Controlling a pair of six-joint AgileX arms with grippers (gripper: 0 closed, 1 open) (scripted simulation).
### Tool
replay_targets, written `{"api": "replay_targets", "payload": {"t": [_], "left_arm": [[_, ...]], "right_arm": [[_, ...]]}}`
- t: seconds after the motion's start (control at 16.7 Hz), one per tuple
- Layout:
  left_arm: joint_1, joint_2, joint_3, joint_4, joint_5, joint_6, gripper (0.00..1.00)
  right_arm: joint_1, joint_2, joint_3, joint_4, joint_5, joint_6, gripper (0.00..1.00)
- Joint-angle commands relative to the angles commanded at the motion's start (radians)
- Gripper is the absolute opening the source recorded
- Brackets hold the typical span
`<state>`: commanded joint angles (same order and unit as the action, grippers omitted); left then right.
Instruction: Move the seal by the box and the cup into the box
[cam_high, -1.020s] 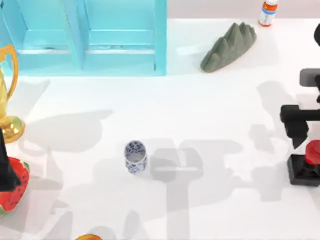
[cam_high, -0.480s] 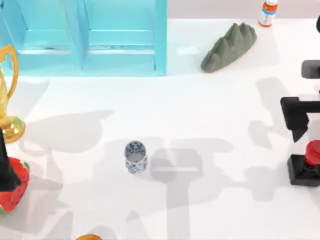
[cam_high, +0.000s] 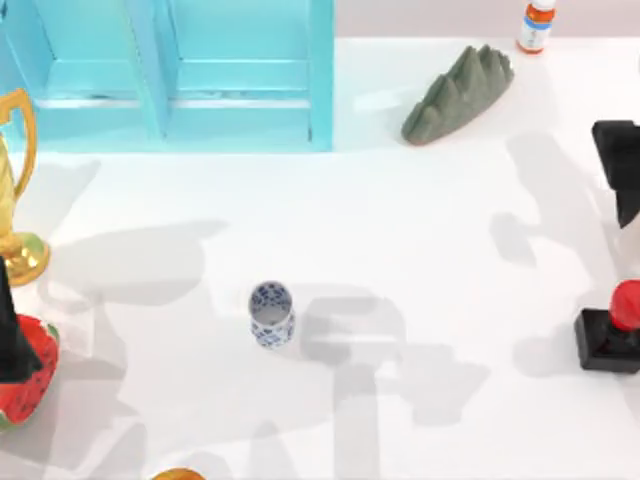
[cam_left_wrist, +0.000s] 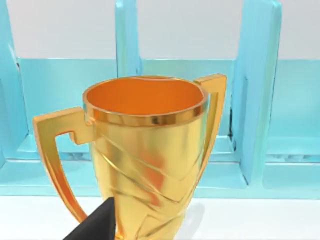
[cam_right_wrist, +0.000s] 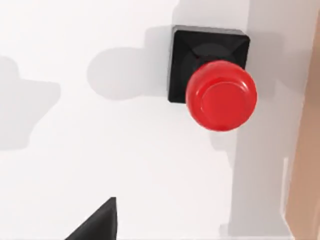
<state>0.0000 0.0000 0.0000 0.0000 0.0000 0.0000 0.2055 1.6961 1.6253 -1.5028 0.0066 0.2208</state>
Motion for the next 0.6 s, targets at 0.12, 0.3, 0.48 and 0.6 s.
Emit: {"api": "replay_targets", "payload": {"t": [0.12, 0.3, 0.48, 0.6], "left_arm": [[0.000, 0.000, 0.000, 0.000, 0.000, 0.000, 1.00], [0.000, 0.000, 0.000, 0.000, 0.000, 0.000, 1.00], [0.000, 0.000, 0.000, 0.000, 0.000, 0.000, 1.00], [0.000, 0.000, 0.000, 0.000, 0.000, 0.000, 1.00]], "right_arm": [[0.000, -0.001, 0.005, -0.005, 0.000, 0.000, 1.00], [0.004, 0.004, 0.004, -0.003, 0.000, 0.002, 1.00], [0.052, 0.070, 0.072, -0.014, 0.006, 0.065, 1.00], [0.119, 0.165, 0.170, -0.028, 0.014, 0.145, 1.00]]}}
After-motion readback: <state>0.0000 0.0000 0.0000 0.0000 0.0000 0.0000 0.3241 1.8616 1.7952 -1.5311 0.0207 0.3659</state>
